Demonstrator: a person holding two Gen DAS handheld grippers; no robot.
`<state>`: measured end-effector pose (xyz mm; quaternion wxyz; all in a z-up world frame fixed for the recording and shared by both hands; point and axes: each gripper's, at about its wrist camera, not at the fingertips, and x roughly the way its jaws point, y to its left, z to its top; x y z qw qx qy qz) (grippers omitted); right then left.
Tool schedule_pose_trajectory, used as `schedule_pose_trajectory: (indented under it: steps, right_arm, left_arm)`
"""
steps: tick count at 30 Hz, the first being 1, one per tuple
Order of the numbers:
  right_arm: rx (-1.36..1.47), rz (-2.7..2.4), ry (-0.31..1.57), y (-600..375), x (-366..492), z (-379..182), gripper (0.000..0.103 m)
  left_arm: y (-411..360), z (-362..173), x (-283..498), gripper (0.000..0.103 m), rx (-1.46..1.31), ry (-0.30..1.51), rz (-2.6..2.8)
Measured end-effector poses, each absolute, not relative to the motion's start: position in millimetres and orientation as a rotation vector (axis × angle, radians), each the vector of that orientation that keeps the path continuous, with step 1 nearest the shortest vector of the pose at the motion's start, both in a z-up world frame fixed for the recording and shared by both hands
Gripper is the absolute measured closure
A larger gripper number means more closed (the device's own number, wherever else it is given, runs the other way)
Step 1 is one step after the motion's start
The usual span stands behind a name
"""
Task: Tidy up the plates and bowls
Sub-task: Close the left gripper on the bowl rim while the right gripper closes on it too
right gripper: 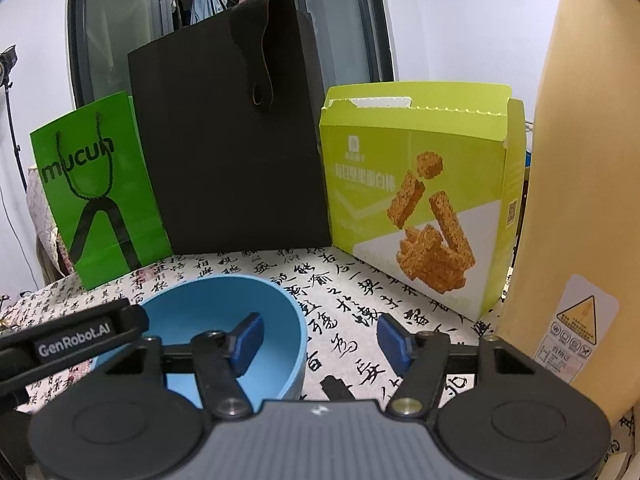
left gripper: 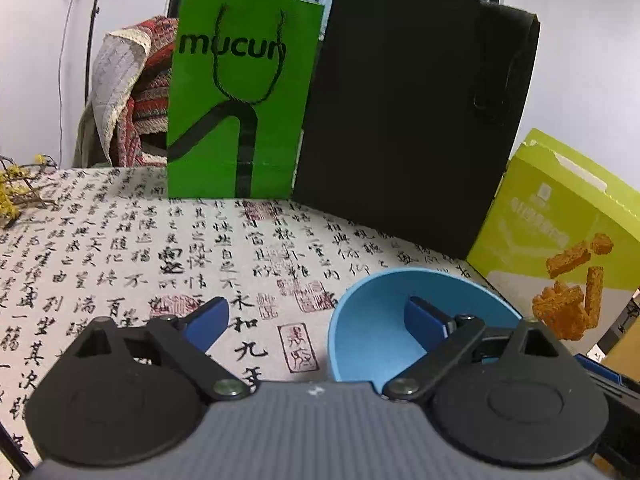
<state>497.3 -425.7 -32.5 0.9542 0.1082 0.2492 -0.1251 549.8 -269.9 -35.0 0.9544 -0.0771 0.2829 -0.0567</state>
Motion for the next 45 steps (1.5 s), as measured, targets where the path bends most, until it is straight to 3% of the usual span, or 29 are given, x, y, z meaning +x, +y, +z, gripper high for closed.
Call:
schedule_pose_trajectory:
  steps: [4,11,18,28,33,39,43,45]
  right_arm:
    - [0.235,-0.249,0.524,-427.8,499.5,-35.5,0.055]
    - [0.227,-0.25,0.543,-425.9,502.3,-38.8,0.059]
    - [0.22,-0.244,0.565,-423.8,507.2,-42.1,0.063]
    - [0.222,-0.232,0.586,-421.7,510.6,-45.9,0.075]
    - [0.248,-0.221,0.59,-424.1,510.8,-47.5,0.076]
    - [0.266,-0.213,0.592,-425.0,511.1,-47.9,0.078]
    - [0.285,-0.191,0.592,-426.3,511.4,-48.4,0.088]
    - [0.28,-0.193,0.591,-425.1,511.4,-48.2,0.092]
  left_arm:
    - [-268.1,-37.7,552.6,0.013,-0.166,0.592,-0.111]
    - [-269.2,-40.4,554.5,0.026,-0.162,0.612,-0.121]
    - [-269.5,-41.5,555.8,0.031,-0.16,0.618,-0.125]
    - [-270.4,-43.2,556.4,0.057,-0.152,0.623,-0.142]
    - [-269.9,-43.3,557.5,0.057,-0.153,0.624,-0.137]
    - [-270.9,-42.8,556.9,0.068,-0.137,0.616,-0.141]
    - [-273.4,-41.8,554.7,0.08,-0.123,0.604,-0.168]
    - [-275.2,-41.4,552.8,0.081,-0.114,0.597,-0.174]
